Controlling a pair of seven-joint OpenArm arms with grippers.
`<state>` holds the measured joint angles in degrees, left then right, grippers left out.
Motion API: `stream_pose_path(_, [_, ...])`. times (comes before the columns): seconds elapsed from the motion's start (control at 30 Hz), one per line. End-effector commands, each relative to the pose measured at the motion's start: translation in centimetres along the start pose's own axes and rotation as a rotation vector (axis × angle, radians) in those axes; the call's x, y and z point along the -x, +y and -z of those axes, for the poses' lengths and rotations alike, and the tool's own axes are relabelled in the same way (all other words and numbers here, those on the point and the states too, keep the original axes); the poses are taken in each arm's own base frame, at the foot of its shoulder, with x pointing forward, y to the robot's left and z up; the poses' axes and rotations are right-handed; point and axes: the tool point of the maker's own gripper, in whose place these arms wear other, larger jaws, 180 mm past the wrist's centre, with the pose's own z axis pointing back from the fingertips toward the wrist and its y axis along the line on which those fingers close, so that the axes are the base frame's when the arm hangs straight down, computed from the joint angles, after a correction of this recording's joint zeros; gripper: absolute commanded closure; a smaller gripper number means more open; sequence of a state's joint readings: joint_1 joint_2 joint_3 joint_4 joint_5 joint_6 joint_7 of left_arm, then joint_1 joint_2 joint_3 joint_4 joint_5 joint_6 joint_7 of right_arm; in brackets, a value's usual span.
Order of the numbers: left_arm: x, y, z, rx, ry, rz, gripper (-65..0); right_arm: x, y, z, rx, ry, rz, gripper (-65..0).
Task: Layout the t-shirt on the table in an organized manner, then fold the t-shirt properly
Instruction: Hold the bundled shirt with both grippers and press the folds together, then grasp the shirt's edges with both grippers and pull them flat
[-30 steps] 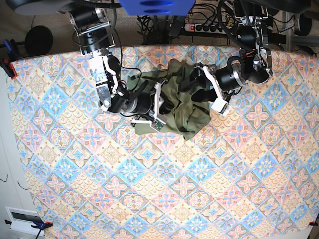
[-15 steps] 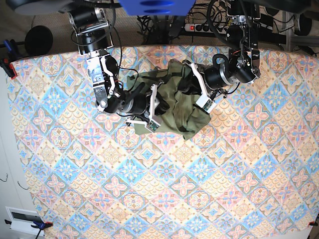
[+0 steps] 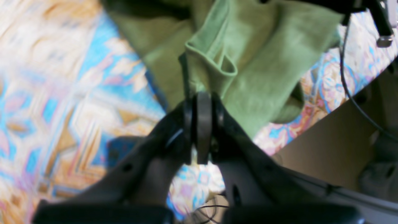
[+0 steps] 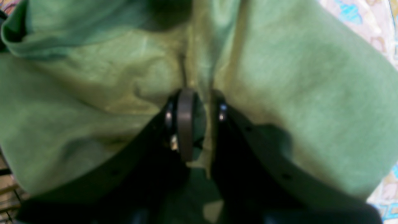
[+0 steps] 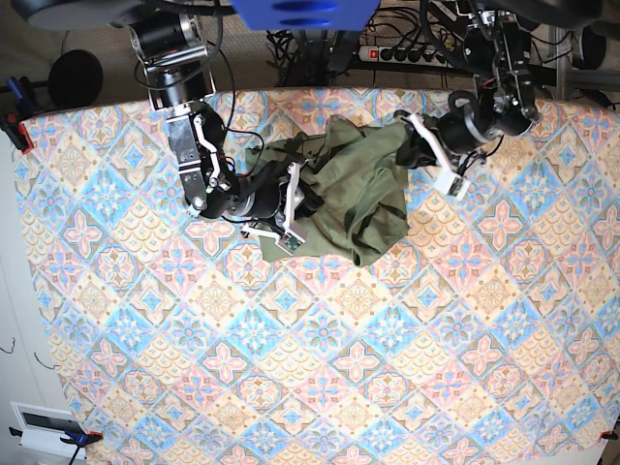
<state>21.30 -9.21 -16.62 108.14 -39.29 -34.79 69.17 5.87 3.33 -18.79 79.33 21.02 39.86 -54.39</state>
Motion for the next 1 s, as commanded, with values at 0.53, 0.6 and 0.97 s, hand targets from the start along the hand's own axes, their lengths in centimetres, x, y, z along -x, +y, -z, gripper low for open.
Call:
stream_pose_path(0.53, [4.0, 2.0, -1.6, -0.008, -0.029, -0.214, 0.0, 1.0, -1.1, -1.3, 0.096, 0.072, -0.104, -9.0])
stream_pose_path(0.6, [3.1, 1.7, -1.8, 0.008, -0.058, -0.208, 0.0, 0.9, -0.4, -2.1, 0.105, 0.056, -0.132, -9.0])
stream_pose_path(0.97, [-0.9, 0.3, -2.8, 0.065, -0.174, -0.164, 0.0, 0.2, 1.3, -5.4, 0.160, 0.064, -0.232, -9.1])
